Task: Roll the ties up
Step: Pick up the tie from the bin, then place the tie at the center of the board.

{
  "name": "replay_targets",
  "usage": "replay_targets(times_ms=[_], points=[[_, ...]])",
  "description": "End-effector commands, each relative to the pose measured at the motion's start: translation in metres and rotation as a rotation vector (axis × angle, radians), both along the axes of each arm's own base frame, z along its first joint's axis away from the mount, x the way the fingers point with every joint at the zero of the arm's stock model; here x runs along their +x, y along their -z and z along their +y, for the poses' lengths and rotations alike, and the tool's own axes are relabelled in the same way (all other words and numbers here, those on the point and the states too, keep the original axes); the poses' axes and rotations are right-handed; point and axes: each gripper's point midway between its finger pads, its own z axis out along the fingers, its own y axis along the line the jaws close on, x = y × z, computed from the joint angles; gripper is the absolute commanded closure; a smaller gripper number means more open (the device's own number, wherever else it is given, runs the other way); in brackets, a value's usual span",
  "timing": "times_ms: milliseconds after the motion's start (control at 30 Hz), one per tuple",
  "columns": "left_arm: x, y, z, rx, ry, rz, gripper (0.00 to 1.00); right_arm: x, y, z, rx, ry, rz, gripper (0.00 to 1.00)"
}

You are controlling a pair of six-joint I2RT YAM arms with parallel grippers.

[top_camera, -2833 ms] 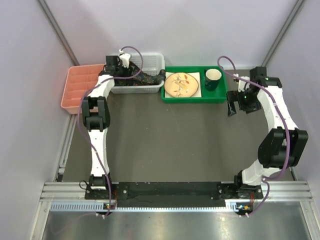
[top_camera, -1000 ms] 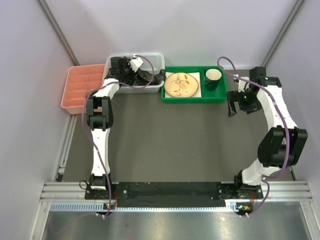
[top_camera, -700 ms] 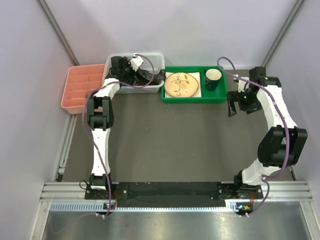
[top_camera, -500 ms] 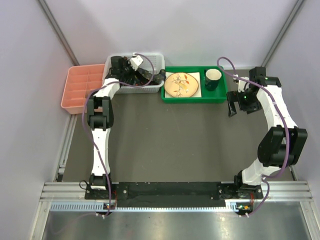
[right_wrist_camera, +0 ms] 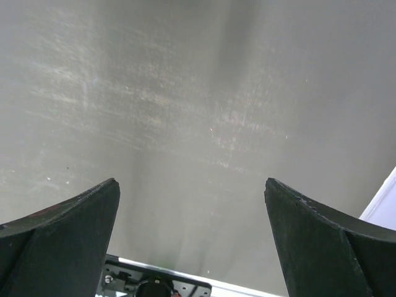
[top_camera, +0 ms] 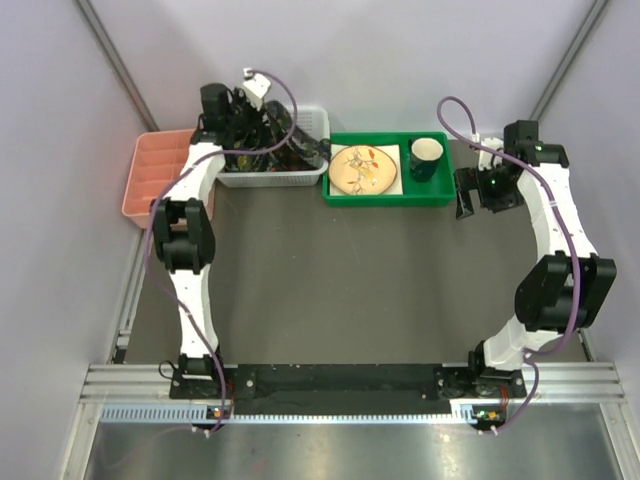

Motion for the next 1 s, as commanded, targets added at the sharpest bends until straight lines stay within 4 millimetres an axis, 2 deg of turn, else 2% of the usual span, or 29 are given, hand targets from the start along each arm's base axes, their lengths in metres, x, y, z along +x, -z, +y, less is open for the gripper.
replay_targets(times_ms=[0,33,67,133,167,233,267,333,433,533,567,733,867,967], points=[[-0.053,-0.146,-0.020,-0.087,0.055,-0.169,1.00,0.021,-0.039,0.014,0.054,-0.057,-0.161,0.01],[-0.059,-0.152,-0.024,-0.088,0.065,-0.165,1.00,0.022,-0.044,0.019,0.077,-0.069,-0.179,0.01],[-0.071,-0.167,-0.027,-0.088,0.073,-0.178,1.00,0.023,-0.046,0.021,0.089,-0.073,-0.188,0.01],[-0.088,-0.176,-0.041,-0.091,0.099,-0.170,1.00,0.024,-0.052,0.026,0.119,-0.076,-0.203,0.01],[-0.102,-0.189,-0.045,-0.095,0.107,-0.183,1.00,0.025,-0.054,0.029,0.130,-0.080,-0.208,0.01],[-0.118,-0.199,-0.058,-0.112,0.126,-0.179,1.00,0.026,-0.058,0.033,0.154,-0.081,-0.215,0.01],[-0.132,-0.210,-0.066,-0.119,0.146,-0.191,1.00,0.026,-0.060,0.034,0.163,-0.081,-0.217,0.01],[-0.142,-0.214,-0.071,-0.119,0.150,-0.191,1.00,0.027,-0.062,0.037,0.181,-0.081,-0.222,0.01],[-0.164,-0.230,-0.081,-0.148,0.173,-0.194,1.00,0.025,-0.066,0.041,0.206,-0.079,-0.221,0.01],[-0.190,-0.248,-0.091,-0.188,0.221,-0.196,1.00,0.022,-0.072,0.046,0.229,-0.088,-0.224,0.01],[-0.206,-0.255,-0.097,-0.198,0.260,-0.199,1.00,0.021,-0.073,0.046,0.231,-0.090,-0.226,0.01],[-0.258,-0.270,-0.125,-0.260,0.379,-0.147,1.00,0.012,-0.085,0.053,0.259,-0.123,-0.263,0.01],[-0.308,-0.264,-0.154,-0.297,0.495,-0.043,1.00,0.005,-0.088,0.060,0.288,-0.152,-0.266,0.01],[-0.342,-0.262,-0.164,-0.326,0.571,0.003,1.00,0.000,-0.091,0.063,0.301,-0.166,-0.268,0.01]])
